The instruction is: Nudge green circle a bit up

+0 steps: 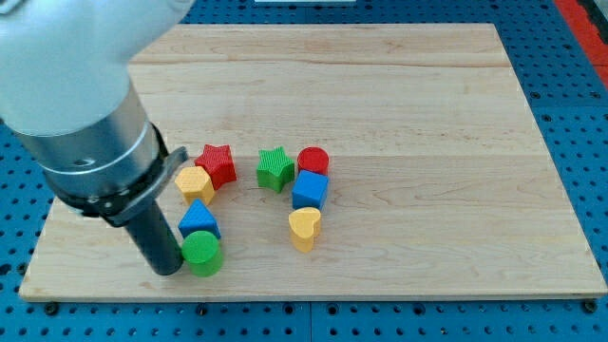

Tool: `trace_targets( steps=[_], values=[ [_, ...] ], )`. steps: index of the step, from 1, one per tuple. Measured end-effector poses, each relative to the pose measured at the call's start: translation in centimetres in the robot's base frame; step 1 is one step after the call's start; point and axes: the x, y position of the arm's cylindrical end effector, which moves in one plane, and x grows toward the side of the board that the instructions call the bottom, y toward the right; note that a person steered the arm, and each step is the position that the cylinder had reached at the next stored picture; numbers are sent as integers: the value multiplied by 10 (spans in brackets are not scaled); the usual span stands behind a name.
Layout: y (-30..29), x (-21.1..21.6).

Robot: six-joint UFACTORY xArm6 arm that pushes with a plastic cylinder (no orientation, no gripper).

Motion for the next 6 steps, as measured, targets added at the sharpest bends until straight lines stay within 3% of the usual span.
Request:
trace_targets(
  steps=[3, 6],
  values=[
    [60, 27],
    [81, -10]
  ],
)
